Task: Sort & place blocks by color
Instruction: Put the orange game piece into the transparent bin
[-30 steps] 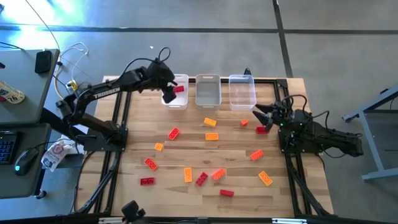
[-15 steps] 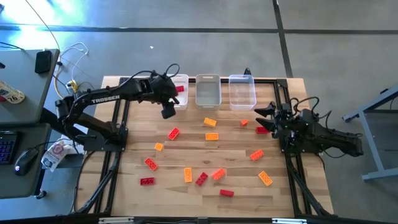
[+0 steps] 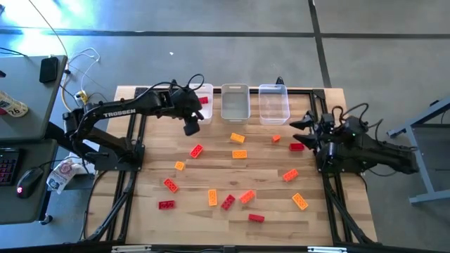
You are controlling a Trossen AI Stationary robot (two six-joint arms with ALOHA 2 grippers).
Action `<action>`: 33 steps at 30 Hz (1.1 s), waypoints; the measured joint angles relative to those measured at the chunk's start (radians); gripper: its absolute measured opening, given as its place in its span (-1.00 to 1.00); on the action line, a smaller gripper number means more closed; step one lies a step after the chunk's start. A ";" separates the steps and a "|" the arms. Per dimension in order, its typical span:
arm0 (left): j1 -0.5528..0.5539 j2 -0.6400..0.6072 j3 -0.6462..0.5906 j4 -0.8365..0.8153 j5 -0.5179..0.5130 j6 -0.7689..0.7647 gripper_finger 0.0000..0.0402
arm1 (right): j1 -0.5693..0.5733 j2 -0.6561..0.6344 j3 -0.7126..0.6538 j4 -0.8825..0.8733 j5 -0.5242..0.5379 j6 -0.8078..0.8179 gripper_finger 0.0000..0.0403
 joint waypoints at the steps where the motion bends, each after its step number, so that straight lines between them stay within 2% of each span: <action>1: 0.000 0.000 0.000 0.000 -0.001 -0.005 -0.08 | 0.000 0.031 0.017 -0.014 -0.003 -0.003 0.24; 4: 0.000 0.000 0.000 0.000 -0.003 -0.011 -0.08 | 0.000 0.125 0.064 -0.045 -0.041 -0.004 0.24; 9: 0.000 0.000 0.000 0.000 -0.003 -0.012 -0.08 | 0.006 0.279 0.122 -0.046 -0.180 -0.020 0.24; 11: 0.000 0.000 0.000 0.000 -0.003 -0.011 -0.08 | 0.025 0.335 0.139 -0.053 -0.194 -0.054 0.24; 21: 0.000 0.000 0.000 0.000 -0.003 -0.013 -0.08 | 0.213 0.542 0.191 -0.063 -0.193 -0.252 0.24; 28: 0.000 0.000 0.000 0.000 -0.003 -0.013 -0.08 | 0.348 0.651 0.213 -0.059 -0.062 -0.360 0.24; 33: 0.000 0.000 0.000 0.000 -0.002 -0.013 -0.08 | 0.408 0.731 0.217 -0.024 -0.020 -0.360 0.24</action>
